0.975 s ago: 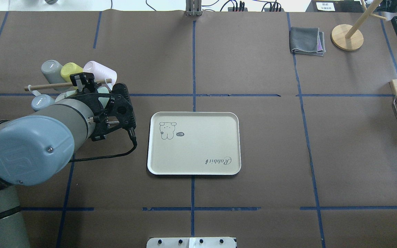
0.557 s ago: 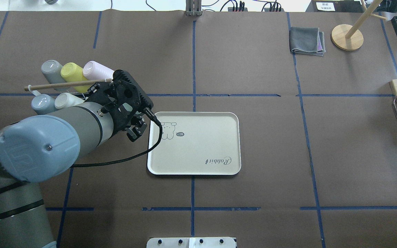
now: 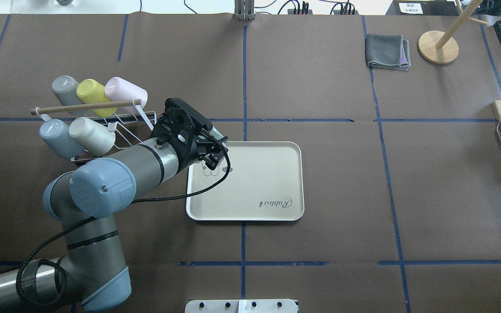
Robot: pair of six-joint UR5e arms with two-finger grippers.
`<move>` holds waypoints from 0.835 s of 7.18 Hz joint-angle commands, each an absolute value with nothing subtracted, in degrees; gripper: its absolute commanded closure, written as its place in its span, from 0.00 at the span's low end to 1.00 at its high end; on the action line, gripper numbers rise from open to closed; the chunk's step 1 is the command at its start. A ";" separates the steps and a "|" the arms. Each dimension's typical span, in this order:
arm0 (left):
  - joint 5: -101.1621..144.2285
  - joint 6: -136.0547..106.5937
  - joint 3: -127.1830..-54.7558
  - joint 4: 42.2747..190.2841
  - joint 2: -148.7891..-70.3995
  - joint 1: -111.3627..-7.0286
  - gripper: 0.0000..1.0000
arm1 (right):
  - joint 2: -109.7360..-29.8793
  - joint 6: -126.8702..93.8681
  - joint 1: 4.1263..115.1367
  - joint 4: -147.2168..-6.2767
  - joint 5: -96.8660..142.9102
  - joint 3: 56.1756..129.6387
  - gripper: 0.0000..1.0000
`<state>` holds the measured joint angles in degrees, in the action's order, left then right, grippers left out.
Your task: Pick up and place green cup on tray
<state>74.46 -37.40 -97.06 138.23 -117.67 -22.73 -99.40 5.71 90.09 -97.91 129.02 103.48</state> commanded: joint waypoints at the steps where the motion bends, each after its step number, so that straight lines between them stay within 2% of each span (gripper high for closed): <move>1: 74.18 -38.94 -89.77 146.83 -120.13 -20.84 0.30 | -99.40 5.71 90.09 -97.91 129.02 103.45 0.00; 3: 71.73 -38.76 -85.09 149.59 -123.30 -19.96 0.25 | -99.40 5.71 90.09 -97.91 128.94 103.36 0.00; 6: 71.63 -38.41 -84.55 149.50 -123.66 -19.51 0.20 | -99.32 5.71 90.09 -97.91 128.94 103.27 0.00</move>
